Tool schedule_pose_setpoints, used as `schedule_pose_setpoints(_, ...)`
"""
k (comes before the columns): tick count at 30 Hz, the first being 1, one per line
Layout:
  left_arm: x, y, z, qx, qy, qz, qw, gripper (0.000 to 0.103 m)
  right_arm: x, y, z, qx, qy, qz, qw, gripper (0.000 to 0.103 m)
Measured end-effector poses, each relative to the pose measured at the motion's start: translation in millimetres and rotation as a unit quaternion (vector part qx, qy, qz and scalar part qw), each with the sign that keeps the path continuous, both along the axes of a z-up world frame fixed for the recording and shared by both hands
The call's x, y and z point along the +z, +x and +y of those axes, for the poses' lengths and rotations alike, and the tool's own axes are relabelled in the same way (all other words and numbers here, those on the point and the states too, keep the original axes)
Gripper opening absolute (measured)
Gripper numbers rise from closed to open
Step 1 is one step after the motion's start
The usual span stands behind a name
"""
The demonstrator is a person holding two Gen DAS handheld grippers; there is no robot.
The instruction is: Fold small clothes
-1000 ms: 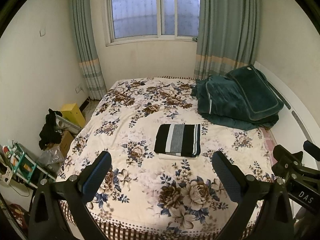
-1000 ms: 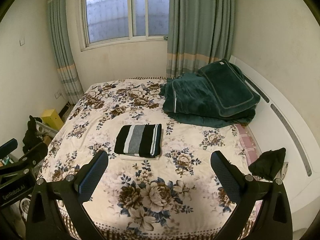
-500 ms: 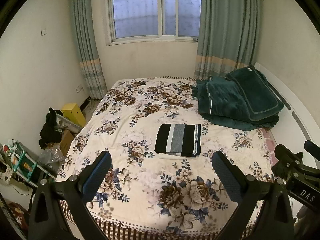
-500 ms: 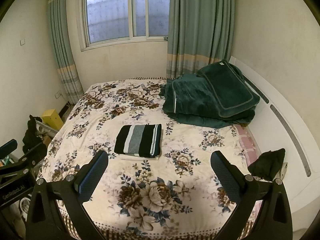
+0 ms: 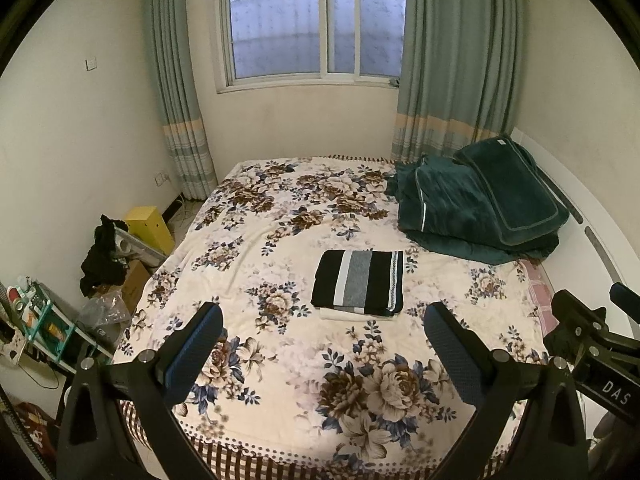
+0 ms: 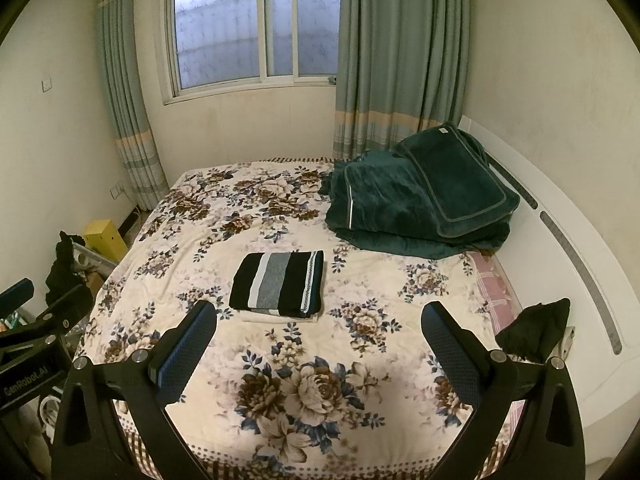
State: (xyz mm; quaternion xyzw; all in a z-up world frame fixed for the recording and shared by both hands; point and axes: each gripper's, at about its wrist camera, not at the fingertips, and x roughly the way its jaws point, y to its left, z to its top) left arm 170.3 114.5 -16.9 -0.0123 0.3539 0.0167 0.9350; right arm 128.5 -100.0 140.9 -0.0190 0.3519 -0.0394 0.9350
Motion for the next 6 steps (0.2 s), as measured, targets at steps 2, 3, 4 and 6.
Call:
schedule_pose_setpoints(2,-0.4,-3.0,-0.8,0.001,0.001,0.000,1.0000,0.103,-0.2,0.0,-0.1,0.000,0.000,0.000,1.000,0.103)
schedule_pose_setpoints(3,-0.6,-4.1,-0.9,0.003,0.002,-0.002,1.0000,0.103,-0.6,-0.9,0.0,0.000,0.000,0.000,1.000,0.103)
schedule_pose_setpoints(4,0.9,-3.3,0.0,0.003,0.003,-0.005,1.0000,0.103,-0.5,-1.5,0.0,-0.001,0.001,-0.001,1.000,0.103)
schedule_pose_setpoints(6,-0.4,-5.1,0.2,0.002,0.002,-0.006,1.0000,0.103,-0.9,-0.5,0.2,0.000,-0.001,-0.001,1.000,0.103)
